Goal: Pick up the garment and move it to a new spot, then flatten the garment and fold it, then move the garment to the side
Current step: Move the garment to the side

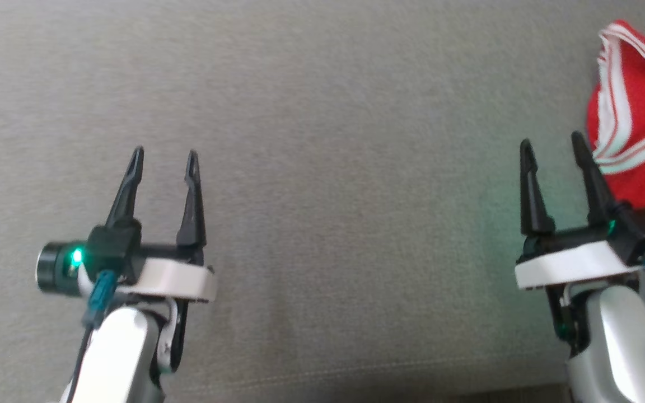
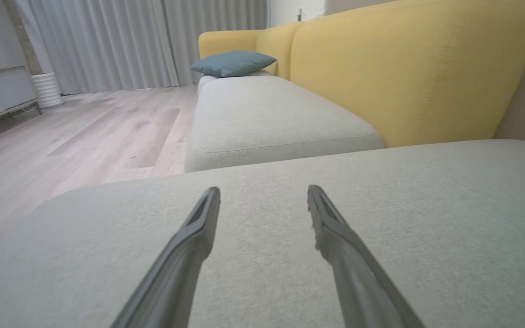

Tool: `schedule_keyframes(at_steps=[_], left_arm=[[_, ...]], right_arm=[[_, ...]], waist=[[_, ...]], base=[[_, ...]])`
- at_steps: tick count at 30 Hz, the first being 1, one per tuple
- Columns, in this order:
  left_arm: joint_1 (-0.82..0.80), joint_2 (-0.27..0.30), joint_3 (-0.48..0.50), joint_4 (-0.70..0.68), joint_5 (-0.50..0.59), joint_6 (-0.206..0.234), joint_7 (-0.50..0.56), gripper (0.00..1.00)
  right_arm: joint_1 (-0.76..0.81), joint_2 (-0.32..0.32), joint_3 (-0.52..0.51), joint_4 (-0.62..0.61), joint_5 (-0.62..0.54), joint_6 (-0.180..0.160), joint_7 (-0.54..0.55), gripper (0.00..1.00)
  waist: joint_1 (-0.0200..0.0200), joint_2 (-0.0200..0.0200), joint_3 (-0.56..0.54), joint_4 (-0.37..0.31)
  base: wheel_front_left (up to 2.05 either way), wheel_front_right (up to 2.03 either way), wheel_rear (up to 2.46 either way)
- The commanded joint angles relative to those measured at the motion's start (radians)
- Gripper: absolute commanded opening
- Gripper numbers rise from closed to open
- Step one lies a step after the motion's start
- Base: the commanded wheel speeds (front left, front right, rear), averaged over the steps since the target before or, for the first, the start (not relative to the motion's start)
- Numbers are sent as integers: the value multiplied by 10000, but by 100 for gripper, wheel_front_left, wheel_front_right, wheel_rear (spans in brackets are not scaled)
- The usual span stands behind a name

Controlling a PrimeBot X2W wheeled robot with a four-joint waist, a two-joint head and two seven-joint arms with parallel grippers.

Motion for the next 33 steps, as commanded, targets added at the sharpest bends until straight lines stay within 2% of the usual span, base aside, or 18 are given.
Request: schedule_keyframes(at_steps=[1,6,15,33], left_arm=[[-17,120,481,-336,-76,85,-50,100],[679,177,786,-248,-319,33,-50,100],[1397,255,825,50,-446,-138,-51,100],[2254,402,708,519,-626,-175,-51,100]], right_arm=[[144,102,287,-442,146,35,99,100],[886,172,420,-779,336,35,418,100],[1941,179,480,-992,926,35,744,100],[3003,181,416,-1432,1174,35,1118,100]], waist=[[0,-1,-488,501],[0,-1,-1187,837],[0,-1,-2108,864],[0,-1,-3015,783]], base=[[0,0,0],[0,0,0],[0,0,0],[0,0,0]])
